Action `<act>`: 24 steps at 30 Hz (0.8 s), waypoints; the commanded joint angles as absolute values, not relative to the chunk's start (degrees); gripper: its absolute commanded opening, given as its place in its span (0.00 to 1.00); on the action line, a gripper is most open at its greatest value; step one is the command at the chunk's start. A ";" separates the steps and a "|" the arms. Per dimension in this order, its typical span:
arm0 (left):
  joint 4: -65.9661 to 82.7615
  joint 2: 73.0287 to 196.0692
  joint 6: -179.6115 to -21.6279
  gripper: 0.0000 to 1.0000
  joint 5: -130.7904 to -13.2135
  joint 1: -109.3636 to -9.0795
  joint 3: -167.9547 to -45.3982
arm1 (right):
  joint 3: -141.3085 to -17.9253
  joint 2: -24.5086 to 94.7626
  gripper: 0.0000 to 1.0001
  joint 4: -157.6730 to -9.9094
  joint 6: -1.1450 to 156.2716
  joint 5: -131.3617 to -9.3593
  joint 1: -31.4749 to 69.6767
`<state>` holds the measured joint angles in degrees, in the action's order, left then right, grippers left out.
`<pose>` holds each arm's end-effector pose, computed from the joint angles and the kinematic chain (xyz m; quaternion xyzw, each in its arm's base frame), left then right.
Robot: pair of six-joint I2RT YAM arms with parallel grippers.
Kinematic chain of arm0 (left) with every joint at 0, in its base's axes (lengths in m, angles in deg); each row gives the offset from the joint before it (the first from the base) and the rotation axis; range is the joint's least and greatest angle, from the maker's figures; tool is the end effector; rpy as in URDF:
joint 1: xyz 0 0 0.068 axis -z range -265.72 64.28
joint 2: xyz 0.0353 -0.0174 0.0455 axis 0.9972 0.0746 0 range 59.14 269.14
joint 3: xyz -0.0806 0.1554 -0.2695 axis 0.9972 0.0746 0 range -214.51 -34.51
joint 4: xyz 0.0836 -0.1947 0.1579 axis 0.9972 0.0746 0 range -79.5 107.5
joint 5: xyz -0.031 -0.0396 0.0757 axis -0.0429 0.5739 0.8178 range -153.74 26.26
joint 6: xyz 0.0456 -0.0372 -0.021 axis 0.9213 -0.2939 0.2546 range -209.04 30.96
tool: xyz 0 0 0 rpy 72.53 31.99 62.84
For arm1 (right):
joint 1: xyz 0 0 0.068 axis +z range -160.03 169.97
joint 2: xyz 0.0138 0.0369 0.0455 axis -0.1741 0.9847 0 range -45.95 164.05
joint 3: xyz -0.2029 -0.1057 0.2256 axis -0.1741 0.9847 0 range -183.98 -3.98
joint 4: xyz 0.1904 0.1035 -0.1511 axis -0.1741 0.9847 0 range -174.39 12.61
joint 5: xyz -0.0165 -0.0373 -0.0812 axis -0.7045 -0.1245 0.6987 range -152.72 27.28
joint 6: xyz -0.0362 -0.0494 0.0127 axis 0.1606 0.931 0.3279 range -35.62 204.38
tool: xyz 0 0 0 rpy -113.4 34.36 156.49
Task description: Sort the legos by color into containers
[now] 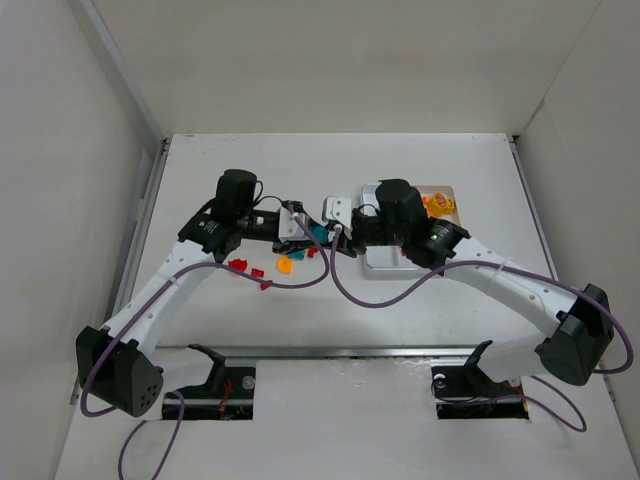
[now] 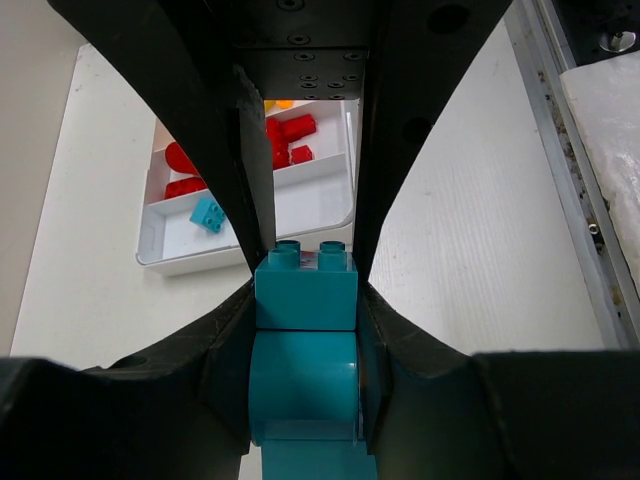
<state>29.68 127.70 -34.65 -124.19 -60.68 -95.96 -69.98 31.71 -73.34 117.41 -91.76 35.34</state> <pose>0.2055 -0.1416 0.3914 0.6733 0.3948 -0.2981 0.5495 0.2045 0.2401 0.3841 -0.6169 0.5368 0.2652 0.5108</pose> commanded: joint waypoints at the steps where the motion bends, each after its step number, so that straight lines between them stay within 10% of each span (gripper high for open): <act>1: 28.69 126.73 -33.76 0.00 -126.41 -60.67 -97.79 | -72.89 31.74 0.00 -75.86 117.86 -91.99 35.94; 3: 28.69 126.73 -33.76 0.00 -126.41 -60.67 -97.26 | -72.89 31.22 0.00 -75.86 118.39 -91.99 35.94; 8: 29.84 126.73 -32.45 0.74 -125.88 -60.67 -96.73 | -72.36 30.60 0.00 -75.86 118.39 -91.99 35.94; 11: 30.36 126.73 -32.44 0.85 -125.36 -60.67 -96.73 | -72.36 30.60 0.00 -75.86 118.39 -92.60 35.94; 18: 30.89 126.73 -31.91 0.83 -118.52 -60.67 -96.73 | -72.36 30.60 0.00 -75.86 118.39 -93.12 35.94; 24: 30.89 126.73 -31.91 0.43 -113.75 -60.67 -96.21 | -71.83 30.60 0.00 -75.86 118.39 -93.13 35.94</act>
